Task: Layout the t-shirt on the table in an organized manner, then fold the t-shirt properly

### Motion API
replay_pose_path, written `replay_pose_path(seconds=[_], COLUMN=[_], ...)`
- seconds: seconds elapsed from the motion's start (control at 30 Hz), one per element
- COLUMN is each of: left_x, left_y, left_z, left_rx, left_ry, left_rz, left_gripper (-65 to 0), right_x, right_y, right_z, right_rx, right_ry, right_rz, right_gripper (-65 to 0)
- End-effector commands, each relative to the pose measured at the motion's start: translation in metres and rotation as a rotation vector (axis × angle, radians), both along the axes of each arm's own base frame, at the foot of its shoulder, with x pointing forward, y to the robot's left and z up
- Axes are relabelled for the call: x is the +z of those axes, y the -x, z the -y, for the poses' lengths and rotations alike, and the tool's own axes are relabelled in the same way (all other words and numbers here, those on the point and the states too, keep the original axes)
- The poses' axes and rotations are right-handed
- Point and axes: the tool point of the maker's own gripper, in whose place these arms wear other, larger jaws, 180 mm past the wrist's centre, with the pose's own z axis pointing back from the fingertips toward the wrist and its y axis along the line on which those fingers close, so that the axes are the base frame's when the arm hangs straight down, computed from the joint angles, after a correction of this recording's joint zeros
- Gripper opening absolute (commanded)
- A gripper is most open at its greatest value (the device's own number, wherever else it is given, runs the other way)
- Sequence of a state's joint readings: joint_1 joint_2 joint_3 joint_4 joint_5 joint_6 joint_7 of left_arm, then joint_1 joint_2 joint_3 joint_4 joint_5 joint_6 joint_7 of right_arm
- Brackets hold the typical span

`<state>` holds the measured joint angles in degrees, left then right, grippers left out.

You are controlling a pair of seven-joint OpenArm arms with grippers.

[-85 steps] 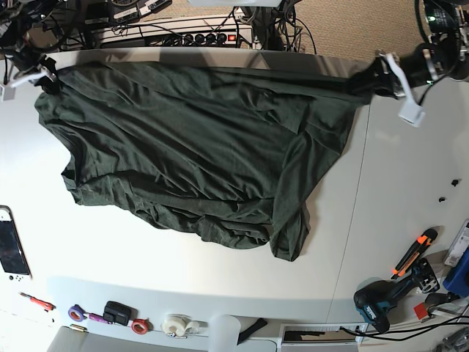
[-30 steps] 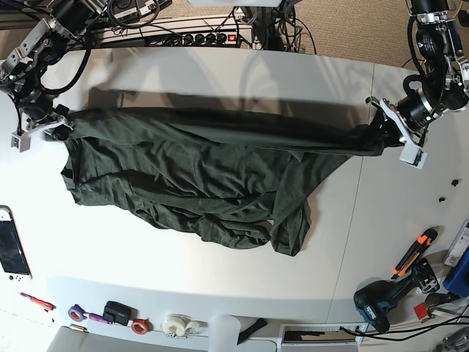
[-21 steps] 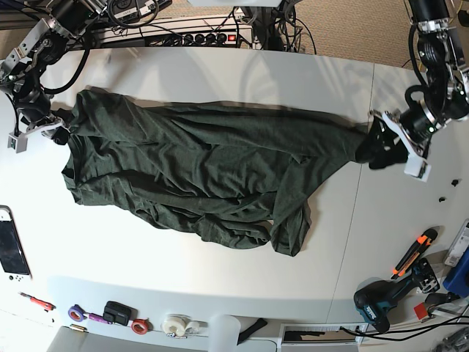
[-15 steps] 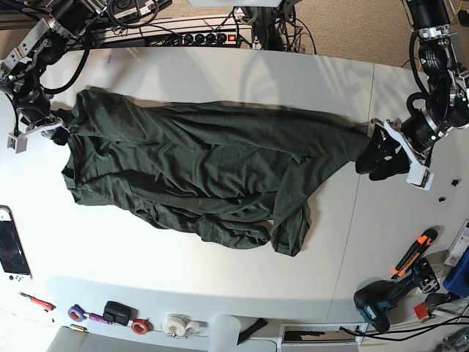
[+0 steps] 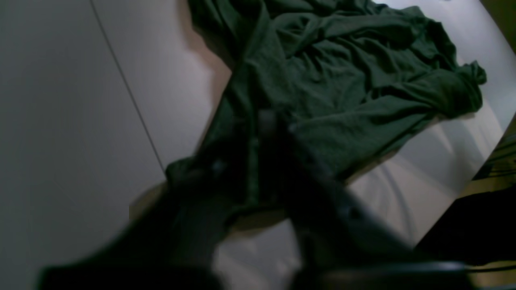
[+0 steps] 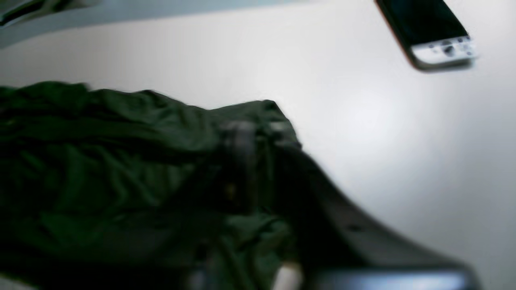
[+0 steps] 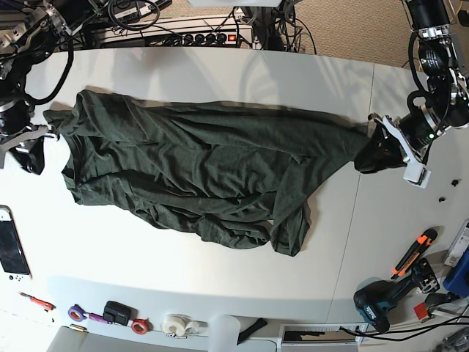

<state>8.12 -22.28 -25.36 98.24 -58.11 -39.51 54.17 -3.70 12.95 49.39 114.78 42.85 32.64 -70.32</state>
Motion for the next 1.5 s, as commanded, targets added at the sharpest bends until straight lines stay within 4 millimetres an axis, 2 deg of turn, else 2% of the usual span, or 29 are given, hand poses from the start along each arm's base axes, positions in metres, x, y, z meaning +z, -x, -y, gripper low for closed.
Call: replay_pose_path(seconds=[0.0,0.1,0.2,0.27,0.37,0.5,0.7,0.87,1.13,1.37,1.47], left_x=[0.013,0.003,-0.012,-0.023,-0.040,-0.043,-0.047,-0.049,-0.063,-0.068,-0.074], left_y=[-0.004,-0.001,0.005,0.004,-0.006,-0.019,-0.020,-0.020,-0.009,-0.004,0.000], left_z=[0.003,0.014,0.039,0.053,0.064,0.076,0.075,0.073,0.067,0.067,0.064], left_rx=[-0.016,-0.051,-0.129,-0.147,-0.114,-0.098,-0.094,-0.093,-0.119,-0.115,-0.110], left_ry=[0.015,-0.016,-0.054,-0.093,-0.196,-0.250,-0.288,-0.304,-0.359,-0.358,-0.372], left_rz=[0.045,0.021,-0.003,-0.012,-0.032,-0.028,-0.033,-0.033,-0.117,-0.122,-0.135], left_gripper=[-65.0,-65.0,-65.0,-65.0,-65.0,-65.0,-65.0,-65.0,-65.0,-65.0,-65.0], right_x=[0.006,-0.016,-0.036,-0.044,-0.054,-0.083,-0.116,-0.124,-0.132,-0.165,-0.170], right_y=[0.000,0.008,0.016,0.017,0.014,0.011,0.009,0.011,0.019,0.033,0.037], right_z=[-0.004,-0.023,-0.034,-0.032,-0.023,-0.017,-0.006,0.002,0.028,0.054,0.060], right_rx=[0.016,0.055,0.063,0.044,0.016,0.001,-0.026,-0.044,-0.137,-0.166,-0.172], right_ry=[-0.001,-0.028,-0.035,-0.049,-0.070,-0.155,-0.160,-0.083,-0.037,-0.090,-0.100], right_rz=[0.029,0.007,-0.027,-0.034,-0.029,-0.067,-0.130,-0.174,-0.229,-0.313,-0.335], right_gripper=[-65.0,-65.0,-65.0,-65.0,-65.0,-65.0,-65.0,-65.0,-65.0,-65.0,-65.0])
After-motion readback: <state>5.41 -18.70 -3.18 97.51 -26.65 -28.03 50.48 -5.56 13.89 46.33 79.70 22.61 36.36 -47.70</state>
